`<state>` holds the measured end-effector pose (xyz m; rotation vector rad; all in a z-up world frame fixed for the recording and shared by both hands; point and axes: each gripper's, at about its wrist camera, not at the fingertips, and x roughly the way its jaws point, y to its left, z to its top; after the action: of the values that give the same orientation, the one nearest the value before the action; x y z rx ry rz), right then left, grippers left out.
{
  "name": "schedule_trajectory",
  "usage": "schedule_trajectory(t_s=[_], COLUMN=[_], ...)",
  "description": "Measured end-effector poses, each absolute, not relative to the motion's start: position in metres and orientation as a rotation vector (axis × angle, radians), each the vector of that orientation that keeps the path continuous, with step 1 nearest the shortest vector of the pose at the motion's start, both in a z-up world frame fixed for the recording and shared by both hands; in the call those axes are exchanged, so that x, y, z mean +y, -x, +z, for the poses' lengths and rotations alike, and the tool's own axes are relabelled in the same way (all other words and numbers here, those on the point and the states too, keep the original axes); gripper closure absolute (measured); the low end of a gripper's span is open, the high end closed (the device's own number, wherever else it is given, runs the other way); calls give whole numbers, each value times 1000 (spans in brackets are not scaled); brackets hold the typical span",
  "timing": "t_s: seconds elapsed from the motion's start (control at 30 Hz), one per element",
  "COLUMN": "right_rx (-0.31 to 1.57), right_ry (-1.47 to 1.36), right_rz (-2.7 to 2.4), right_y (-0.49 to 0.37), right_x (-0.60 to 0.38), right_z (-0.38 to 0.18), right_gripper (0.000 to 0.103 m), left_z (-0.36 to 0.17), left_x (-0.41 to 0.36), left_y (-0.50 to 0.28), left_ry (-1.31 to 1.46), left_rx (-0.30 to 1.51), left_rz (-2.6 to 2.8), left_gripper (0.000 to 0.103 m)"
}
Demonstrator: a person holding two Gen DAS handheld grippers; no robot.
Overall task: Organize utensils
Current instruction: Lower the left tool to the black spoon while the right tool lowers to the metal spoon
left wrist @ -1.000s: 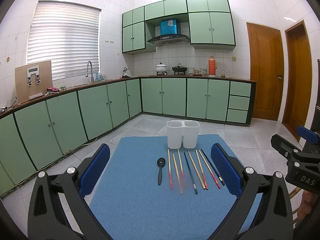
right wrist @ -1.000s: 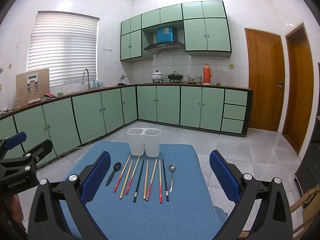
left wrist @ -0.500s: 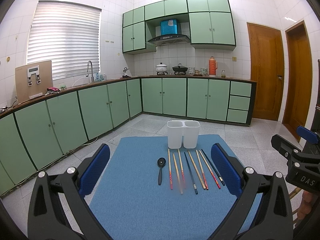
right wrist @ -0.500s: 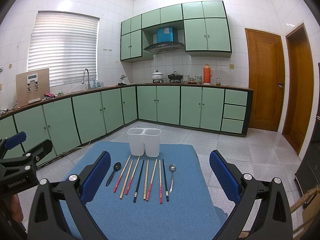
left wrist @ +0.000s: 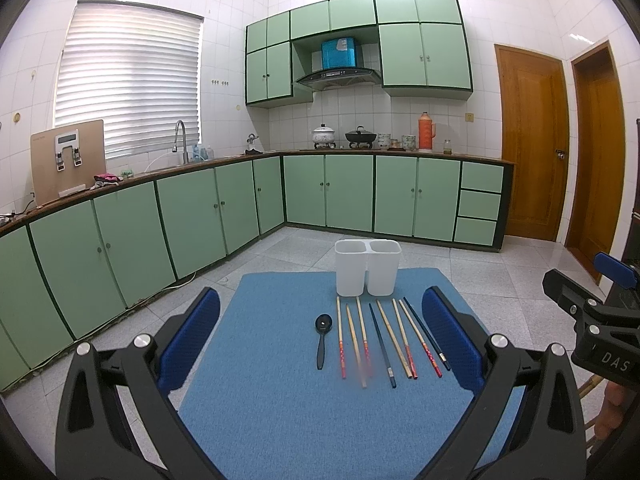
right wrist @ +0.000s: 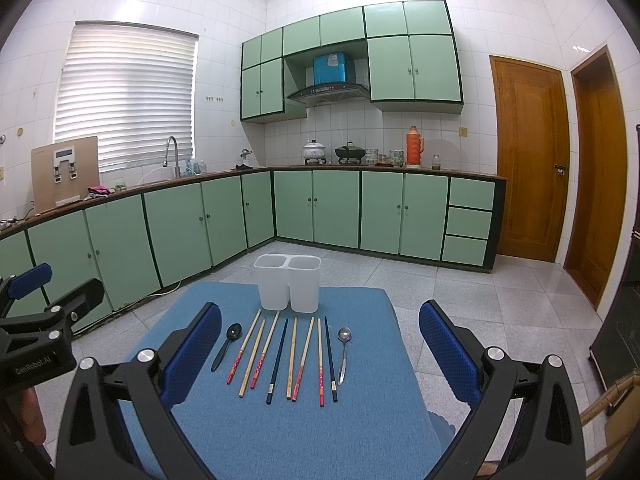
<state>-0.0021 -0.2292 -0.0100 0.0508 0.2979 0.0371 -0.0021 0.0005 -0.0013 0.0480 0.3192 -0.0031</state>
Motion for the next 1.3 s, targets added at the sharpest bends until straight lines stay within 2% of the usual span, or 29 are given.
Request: schedule_trajectory(t_s=[0.37, 0.77, 0.9, 1.13, 1.2, 1.27, 1.3], right_rx=[328, 430, 460, 557, 609, 670, 721], right_ry=[-51, -38, -31, -34, -33, -41, -55], right_rz=[18, -24, -34, -4, 24, 52, 76], right_y=[-15, -58, -82, -152, -180, -204, -223], right_x=[-234, -242, -245, -260, -266, -269, -273], right_z=[-20, -50, -61, -80, -87, -95, -103], right_gripper=[6, 6, 9, 24, 30, 42, 45], left_z=[-8, -41, -56, -82, -92, -103, -107], left_x=[15, 28, 31, 32, 33, 32, 32], left_y=[-9, -67, -95, -167, -199, -226, -235], left_ry=[-35, -27, -34, -63, -67, -71, -76], left_rx=[364, 511, 551, 643, 695, 739, 756], left_rz=[14, 48, 54, 38, 12, -7, -9], left_gripper=[5, 5, 5, 5, 5, 6, 9])
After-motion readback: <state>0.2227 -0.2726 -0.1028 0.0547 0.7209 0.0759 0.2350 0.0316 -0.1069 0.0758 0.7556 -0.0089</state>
